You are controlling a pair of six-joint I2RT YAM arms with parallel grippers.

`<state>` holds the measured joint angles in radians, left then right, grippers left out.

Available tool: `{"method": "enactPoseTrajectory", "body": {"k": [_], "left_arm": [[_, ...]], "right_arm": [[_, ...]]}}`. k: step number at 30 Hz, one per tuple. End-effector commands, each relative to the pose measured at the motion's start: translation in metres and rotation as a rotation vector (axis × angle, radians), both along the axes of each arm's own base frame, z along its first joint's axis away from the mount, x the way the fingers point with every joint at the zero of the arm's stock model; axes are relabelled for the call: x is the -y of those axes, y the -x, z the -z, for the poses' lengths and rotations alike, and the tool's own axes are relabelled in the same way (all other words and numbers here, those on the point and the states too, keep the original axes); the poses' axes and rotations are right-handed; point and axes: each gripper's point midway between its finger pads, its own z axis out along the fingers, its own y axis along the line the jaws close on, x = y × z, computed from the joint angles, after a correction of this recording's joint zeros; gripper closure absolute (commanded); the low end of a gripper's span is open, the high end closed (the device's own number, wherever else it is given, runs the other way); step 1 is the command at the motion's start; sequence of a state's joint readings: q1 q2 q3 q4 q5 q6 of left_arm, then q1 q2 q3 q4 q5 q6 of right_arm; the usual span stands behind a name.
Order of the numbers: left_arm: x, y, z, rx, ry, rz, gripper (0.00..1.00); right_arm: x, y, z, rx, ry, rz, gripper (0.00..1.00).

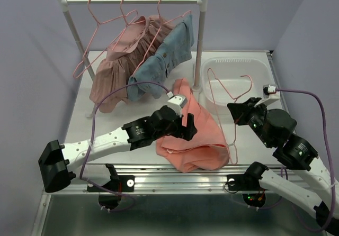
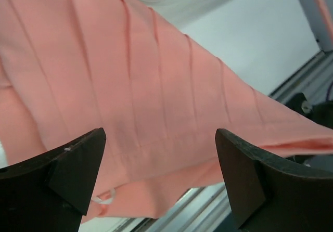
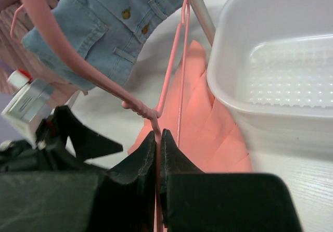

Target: Remove the skirt from the hanger

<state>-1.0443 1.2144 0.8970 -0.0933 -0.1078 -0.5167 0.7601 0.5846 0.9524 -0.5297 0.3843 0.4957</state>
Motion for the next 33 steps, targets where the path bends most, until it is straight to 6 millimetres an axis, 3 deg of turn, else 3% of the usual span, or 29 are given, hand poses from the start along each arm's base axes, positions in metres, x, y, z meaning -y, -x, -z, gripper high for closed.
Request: {"method": "enactPoseTrajectory", "body": {"k": [1,9,14,25,27,29,31,32,33], "left_arm": [[0.013,0.025,-0.018,0.06,0.045,0.055,0.01],[0.057,0.085,-0.027,0.195,0.118,0.323,0.01],[0.078,0.094,-0.022,0.25,0.119,0.433,0.01],[0.106,0.086,-0.015,0.327,0.076,0.481,0.05],[0.111,0.088,-0.018,0.33,0.091,0.492,0.17],[0.117,0.089,-0.02,0.337,0.104,0.514,0.47],[0.122,0.094,-0.016,0.328,0.107,0.546,0.69],[0.124,0.096,-0.016,0.324,0.112,0.555,0.91],[0.125,0.096,-0.015,0.322,0.112,0.556,1.0]], "right_arm": [[0.006,-0.017,-0.022,0.083,-0.093,0.101,0.99],[0.008,-0.03,-0.041,0.103,-0.115,0.168,0.99],[0.0,-0.034,-0.042,0.078,-0.111,0.159,0.99],[-0.013,-0.032,-0.048,0.079,-0.137,0.095,0.99],[-0.014,-0.032,-0.048,0.077,-0.14,0.088,0.99],[-0.014,-0.033,-0.049,0.083,-0.145,0.094,0.99],[-0.013,-0.035,-0.047,0.081,-0.14,0.105,0.99],[-0.012,-0.035,-0.046,0.081,-0.137,0.109,0.99],[-0.012,-0.036,-0.045,0.079,-0.135,0.114,0.99]]}}
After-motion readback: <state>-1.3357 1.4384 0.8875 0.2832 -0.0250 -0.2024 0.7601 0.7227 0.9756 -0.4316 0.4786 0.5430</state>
